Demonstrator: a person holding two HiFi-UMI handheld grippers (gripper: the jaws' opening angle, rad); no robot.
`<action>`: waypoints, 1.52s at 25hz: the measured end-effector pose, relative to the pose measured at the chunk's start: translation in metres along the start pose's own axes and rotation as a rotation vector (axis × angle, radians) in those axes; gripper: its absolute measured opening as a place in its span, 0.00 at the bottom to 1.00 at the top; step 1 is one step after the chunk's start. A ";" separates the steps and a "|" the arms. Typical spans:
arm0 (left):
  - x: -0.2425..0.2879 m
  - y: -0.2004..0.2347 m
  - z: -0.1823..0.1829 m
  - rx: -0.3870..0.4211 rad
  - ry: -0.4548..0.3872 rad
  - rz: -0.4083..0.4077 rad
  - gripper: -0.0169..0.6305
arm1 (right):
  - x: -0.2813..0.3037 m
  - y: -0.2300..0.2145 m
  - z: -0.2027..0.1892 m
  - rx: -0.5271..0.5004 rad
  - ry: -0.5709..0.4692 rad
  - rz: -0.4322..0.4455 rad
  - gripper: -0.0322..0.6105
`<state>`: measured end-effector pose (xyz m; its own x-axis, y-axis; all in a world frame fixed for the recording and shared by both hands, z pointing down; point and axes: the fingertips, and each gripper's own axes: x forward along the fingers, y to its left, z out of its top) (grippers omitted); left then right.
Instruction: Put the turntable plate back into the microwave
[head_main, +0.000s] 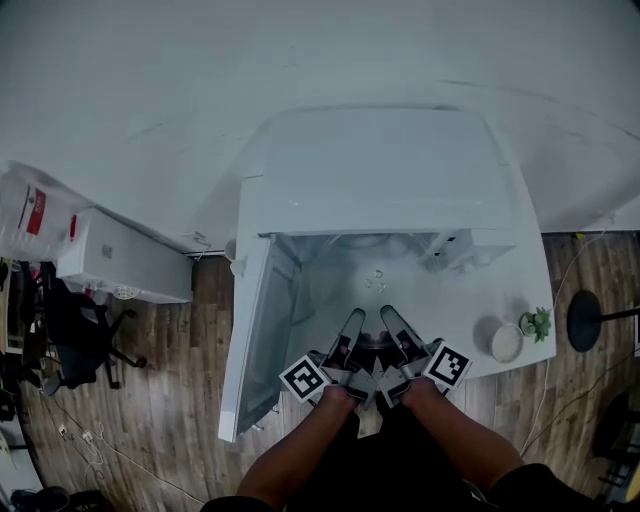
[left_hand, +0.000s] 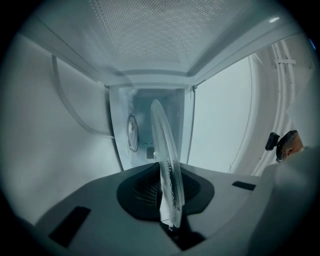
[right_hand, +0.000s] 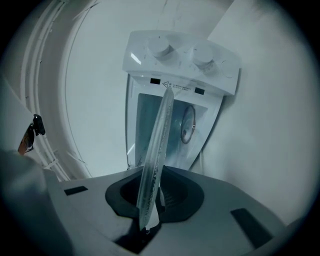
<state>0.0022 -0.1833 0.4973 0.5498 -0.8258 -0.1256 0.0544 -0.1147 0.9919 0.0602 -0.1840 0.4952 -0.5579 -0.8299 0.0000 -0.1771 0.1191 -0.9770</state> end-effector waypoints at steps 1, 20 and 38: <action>0.005 0.003 0.005 0.002 -0.012 0.002 0.11 | 0.007 -0.003 0.003 -0.001 0.011 0.005 0.15; 0.074 0.045 0.058 0.001 -0.103 -0.010 0.10 | 0.086 -0.044 0.045 0.003 0.086 0.025 0.15; 0.118 0.067 0.095 -0.005 -0.161 -0.026 0.11 | 0.111 -0.065 0.063 0.067 0.045 0.040 0.15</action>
<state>-0.0087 -0.3408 0.5467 0.4077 -0.9004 -0.1520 0.0714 -0.1346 0.9883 0.0614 -0.3180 0.5448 -0.5998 -0.7995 -0.0315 -0.0998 0.1138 -0.9885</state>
